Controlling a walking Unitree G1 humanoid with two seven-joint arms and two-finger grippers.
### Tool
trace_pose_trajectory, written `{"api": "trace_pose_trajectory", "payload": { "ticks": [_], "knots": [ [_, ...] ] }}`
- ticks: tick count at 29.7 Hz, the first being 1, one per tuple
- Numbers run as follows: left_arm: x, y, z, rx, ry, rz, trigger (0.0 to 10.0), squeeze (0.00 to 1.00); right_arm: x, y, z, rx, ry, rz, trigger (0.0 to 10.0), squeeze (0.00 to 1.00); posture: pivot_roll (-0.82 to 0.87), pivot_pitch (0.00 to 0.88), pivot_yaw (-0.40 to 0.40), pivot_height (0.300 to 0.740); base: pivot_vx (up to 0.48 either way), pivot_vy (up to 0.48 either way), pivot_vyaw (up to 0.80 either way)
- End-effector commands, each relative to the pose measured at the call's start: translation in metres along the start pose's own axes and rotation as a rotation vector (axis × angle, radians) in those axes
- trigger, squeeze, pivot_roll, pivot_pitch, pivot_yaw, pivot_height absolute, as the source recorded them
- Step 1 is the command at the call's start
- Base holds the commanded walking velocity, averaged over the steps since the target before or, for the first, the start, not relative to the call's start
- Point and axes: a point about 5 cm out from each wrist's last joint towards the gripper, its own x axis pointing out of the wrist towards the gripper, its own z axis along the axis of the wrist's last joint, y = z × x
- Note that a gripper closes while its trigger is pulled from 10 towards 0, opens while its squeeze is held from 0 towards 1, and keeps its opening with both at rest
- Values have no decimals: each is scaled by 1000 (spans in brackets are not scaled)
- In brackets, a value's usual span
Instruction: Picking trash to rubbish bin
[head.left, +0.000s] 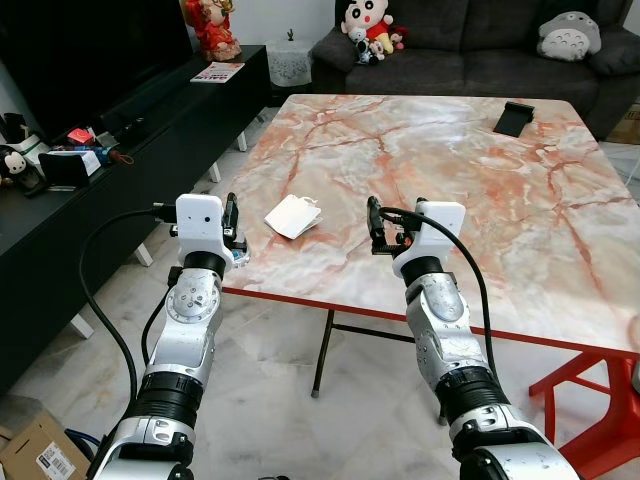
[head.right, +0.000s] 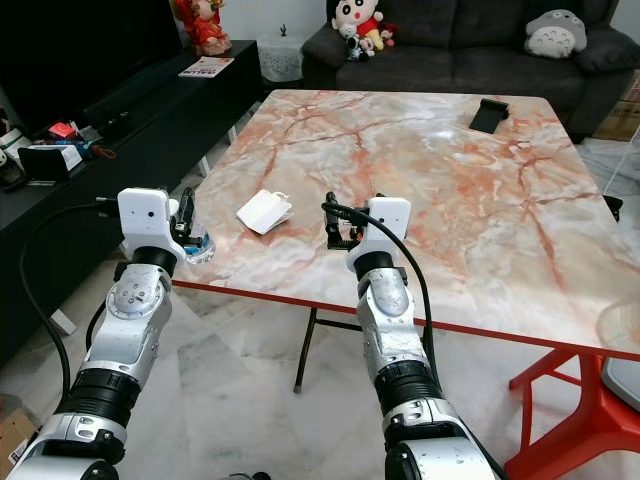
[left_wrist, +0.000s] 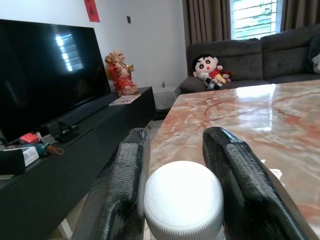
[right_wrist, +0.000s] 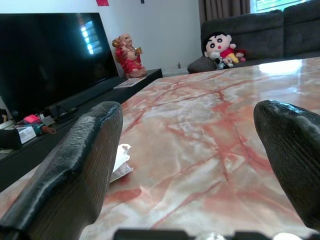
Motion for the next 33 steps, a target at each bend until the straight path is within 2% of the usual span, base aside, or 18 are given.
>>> {"api": "trace_pose_trajectory", "payload": {
  "ticks": [1, 23, 33],
  "knots": [
    [-1, 0, 5, 10, -16, -4, 10000, 0, 2, 0, 1, 8, -3, -7, 10000, 0, 35, 0, 93, 740, 0, 0, 0],
    [-2, 1, 6, 12, -4, -4, 10000, 0, 0, -6, 1, -21, -9, -24, 10000, 0, 40, 0, 99, 740, 0, 0, 0],
    [-3, 1, 6, 12, 0, -5, 10000, 0, -1, -7, 1, -26, -17, -21, 10000, 0, 38, 0, 102, 740, 0, 0, 693]
  ]
}}
